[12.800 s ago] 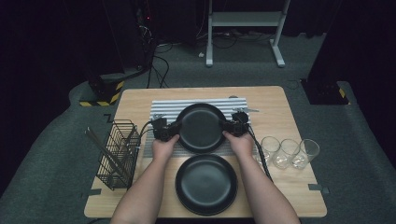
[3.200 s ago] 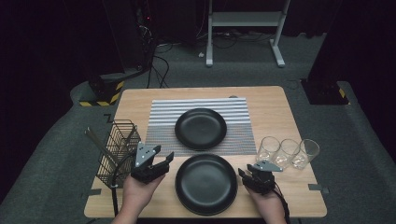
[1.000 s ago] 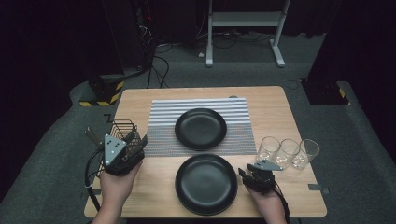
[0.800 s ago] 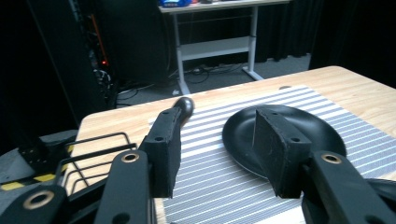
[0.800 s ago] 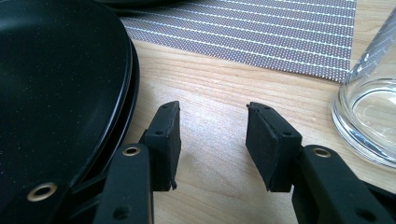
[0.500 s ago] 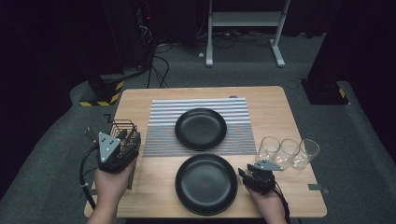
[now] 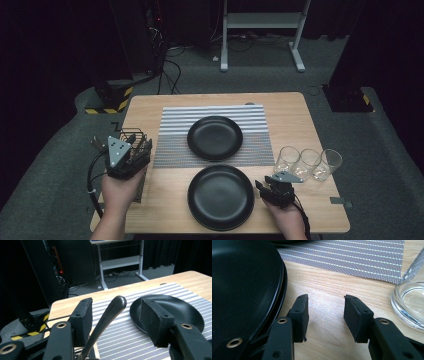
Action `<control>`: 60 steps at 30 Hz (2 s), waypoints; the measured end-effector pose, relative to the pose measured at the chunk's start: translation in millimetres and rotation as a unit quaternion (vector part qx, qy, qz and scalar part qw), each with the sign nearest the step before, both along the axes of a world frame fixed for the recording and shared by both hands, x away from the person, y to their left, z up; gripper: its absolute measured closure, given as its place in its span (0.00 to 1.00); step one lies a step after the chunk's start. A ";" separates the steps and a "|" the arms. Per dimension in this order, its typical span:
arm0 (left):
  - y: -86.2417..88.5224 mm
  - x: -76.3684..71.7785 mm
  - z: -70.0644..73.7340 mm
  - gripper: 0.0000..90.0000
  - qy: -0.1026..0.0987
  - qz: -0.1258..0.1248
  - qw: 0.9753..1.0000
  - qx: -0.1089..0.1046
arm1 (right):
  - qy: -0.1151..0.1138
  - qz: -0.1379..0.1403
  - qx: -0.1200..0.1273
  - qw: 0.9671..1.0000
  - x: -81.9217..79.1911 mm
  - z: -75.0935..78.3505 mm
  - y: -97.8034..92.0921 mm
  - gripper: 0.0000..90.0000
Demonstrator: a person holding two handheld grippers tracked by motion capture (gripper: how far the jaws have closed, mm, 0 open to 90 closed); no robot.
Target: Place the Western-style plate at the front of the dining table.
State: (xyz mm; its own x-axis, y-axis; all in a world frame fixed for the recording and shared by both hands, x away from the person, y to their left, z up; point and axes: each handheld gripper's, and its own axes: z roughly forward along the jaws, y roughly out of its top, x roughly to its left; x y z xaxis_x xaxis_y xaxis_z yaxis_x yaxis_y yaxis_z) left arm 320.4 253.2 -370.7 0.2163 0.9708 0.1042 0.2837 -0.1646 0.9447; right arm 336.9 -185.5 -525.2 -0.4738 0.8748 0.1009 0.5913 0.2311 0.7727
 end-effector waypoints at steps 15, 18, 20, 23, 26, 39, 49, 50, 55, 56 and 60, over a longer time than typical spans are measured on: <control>0.7 13.0 -5.0 0.58 0.026 0.012 1.000 0.005 | 0.001 0.002 0.001 1.000 0.2 0.0 -0.2 0.61; 0.6 14.0 -5.5 0.62 0.030 0.013 0.999 0.007 | 0.001 0.001 0.002 1.000 0.3 -0.1 -0.3 0.61; -0.5 14.3 -5.8 0.63 0.032 0.014 0.999 0.011 | 0.002 0.001 0.002 1.000 0.0 0.0 -0.3 0.60; -0.7 15.4 -5.8 0.64 0.033 0.016 0.999 0.012 | 0.002 0.001 0.003 1.000 0.0 0.0 -0.4 0.61; -0.4 16.2 -6.2 0.68 0.037 0.017 0.999 0.009 | 0.002 0.001 0.003 1.000 0.0 0.0 -0.4 0.61; -0.5 18.2 -6.6 0.71 0.042 0.024 0.999 0.006 | 0.001 0.001 0.006 1.000 0.3 0.0 -1.2 0.61; -1.9 19.8 -6.6 0.71 0.043 0.029 0.999 0.012 | 0.000 0.002 0.009 1.000 0.2 0.2 -1.9 0.61; -2.0 19.9 -6.6 0.71 0.044 0.028 0.999 0.013 | 0.000 0.001 0.009 1.000 0.2 0.2 -1.9 0.61; -3.4 19.9 -6.5 0.73 0.043 0.032 0.998 0.026 | 0.001 0.001 0.011 1.000 0.2 0.2 -2.0 0.61; -3.5 19.7 -6.4 0.73 0.042 0.033 0.998 0.027 | 0.001 0.000 0.012 1.000 0.1 0.3 -2.1 0.61; -2.5 18.6 -5.7 0.74 0.039 0.036 0.998 0.031 | 0.002 0.000 0.013 1.000 0.1 0.3 -2.3 0.61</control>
